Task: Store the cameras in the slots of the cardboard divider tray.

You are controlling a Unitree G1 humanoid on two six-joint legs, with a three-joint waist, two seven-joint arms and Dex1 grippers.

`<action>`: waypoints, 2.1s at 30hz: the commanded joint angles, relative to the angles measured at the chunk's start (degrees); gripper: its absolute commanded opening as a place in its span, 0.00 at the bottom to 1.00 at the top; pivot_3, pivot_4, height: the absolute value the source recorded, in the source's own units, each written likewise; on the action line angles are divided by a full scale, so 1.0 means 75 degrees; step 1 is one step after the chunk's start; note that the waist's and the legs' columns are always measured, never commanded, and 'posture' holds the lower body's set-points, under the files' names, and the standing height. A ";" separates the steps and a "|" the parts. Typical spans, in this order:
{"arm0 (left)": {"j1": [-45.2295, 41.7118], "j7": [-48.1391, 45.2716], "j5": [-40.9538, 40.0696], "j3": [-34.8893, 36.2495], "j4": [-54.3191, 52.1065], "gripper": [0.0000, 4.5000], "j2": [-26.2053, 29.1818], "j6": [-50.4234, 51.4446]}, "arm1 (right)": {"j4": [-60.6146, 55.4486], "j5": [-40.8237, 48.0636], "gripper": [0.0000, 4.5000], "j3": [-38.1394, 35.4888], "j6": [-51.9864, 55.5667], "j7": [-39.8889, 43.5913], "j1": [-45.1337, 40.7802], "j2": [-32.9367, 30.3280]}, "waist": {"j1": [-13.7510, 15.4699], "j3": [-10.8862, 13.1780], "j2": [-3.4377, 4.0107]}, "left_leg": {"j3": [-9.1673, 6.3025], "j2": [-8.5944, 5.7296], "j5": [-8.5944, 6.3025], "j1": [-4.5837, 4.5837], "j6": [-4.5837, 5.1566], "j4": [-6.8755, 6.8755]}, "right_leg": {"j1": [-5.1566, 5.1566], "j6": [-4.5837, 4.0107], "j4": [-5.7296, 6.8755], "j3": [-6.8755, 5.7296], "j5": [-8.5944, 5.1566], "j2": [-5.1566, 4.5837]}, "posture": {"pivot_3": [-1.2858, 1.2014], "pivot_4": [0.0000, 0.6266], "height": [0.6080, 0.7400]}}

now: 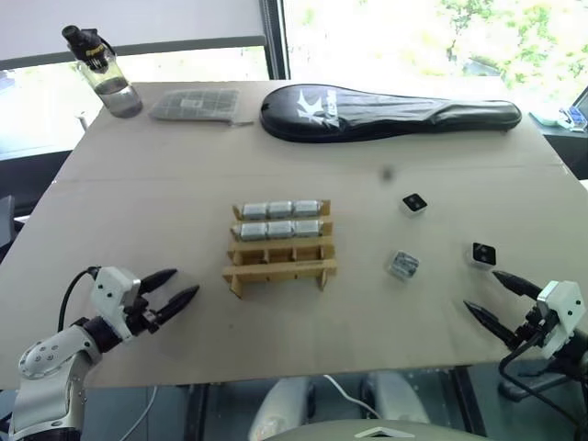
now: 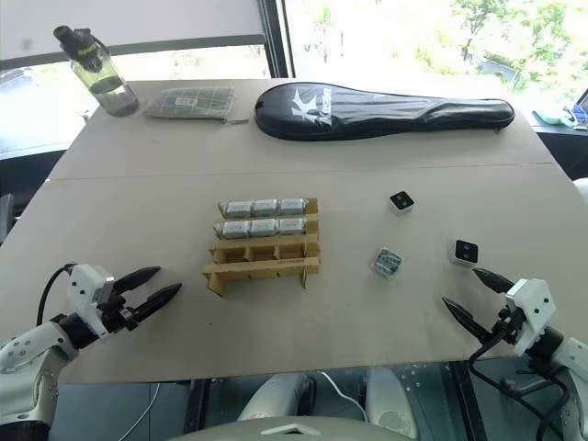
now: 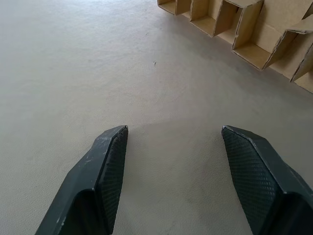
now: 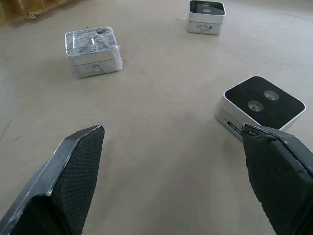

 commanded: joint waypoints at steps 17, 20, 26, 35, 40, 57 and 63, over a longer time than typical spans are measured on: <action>-0.0279 -0.0248 -0.0079 -0.0177 0.0024 0.70 0.0218 -0.0180 | 0.0545 0.0038 0.99 0.0009 -0.0671 -0.0023 -0.0010 -0.0138 | 0.0007 -0.0001 0.0000 | 0.0001 -0.0001 0.0000 0.0001 0.0000 0.0000 | 0.0000 0.0000 0.0001 0.0000 0.0000 0.0000 | 0.52 0.24 1.00; -0.0287 -0.0268 -0.0082 -0.0174 0.0031 0.70 0.0232 -0.0169 | 0.0531 0.0019 0.99 0.0028 -0.0638 -0.0095 0.0004 -0.0148 | 0.0006 0.0000 0.0000 | 0.0000 -0.0001 0.0000 0.0001 0.0000 0.0000 | 0.0000 0.0000 0.0001 0.0000 0.0000 0.0000 | 0.52 0.24 1.00; -0.0324 -0.0281 -0.0079 -0.0173 0.0031 0.70 0.0247 -0.0142 | 0.0594 0.0028 0.99 0.0043 -0.0651 -0.0142 -0.0039 -0.0143 | 0.0007 -0.0001 0.0000 | 0.0000 -0.0001 0.0000 0.0001 0.0000 0.0000 | 0.0000 0.0000 0.0001 0.0000 0.0000 0.0000 | 0.52 0.24 1.00; -0.0795 -0.1153 -0.0817 0.0141 0.0029 0.70 0.1002 0.0521 | 0.0218 0.0029 0.99 -0.0046 0.0750 -0.1980 -0.0588 0.0176 | -0.0005 -0.0002 0.0000 | 0.0000 -0.0001 0.0001 0.0002 -0.0001 0.0003 | -0.0001 0.0000 0.0010 -0.0001 0.0000 0.0001 | 0.52 0.24 1.00; -0.1291 -0.2275 -0.2149 0.0345 -0.0614 0.70 0.1787 0.1921 | -0.0821 -0.0839 0.99 0.0452 0.2028 -0.4081 -0.0703 0.0925 | -0.0008 -0.0002 0.0006 | -0.0003 0.0000 0.0002 -0.0009 -0.0003 0.0003 | -0.0021 -0.0001 0.0017 -0.0003 0.0000 0.0003 | 0.52 0.24 1.00; -0.2784 -0.3661 -0.3128 -0.0429 -0.1732 0.70 0.2443 0.3630 | -0.1632 -0.3067 0.99 0.1783 0.2934 -0.8205 -0.1985 0.3400 | -0.0264 -0.0010 0.0003 | 0.0031 -0.0001 0.0005 -0.0009 -0.0009 0.0005 | -0.0057 0.0000 0.0042 0.0034 0.0000 0.0020 | 0.52 0.24 1.00; -0.2853 -0.3838 -0.2949 -0.0487 -0.1458 0.70 0.2392 0.3466 | -0.1639 -0.3171 0.99 0.1597 0.2921 -0.8540 -0.1800 0.3533 | -0.0259 -0.0011 0.0002 | 0.0031 -0.0002 0.0006 -0.0011 -0.0008 -0.0008 | -0.0063 0.0000 0.0038 0.0029 0.0000 0.0019 | 0.52 0.24 1.00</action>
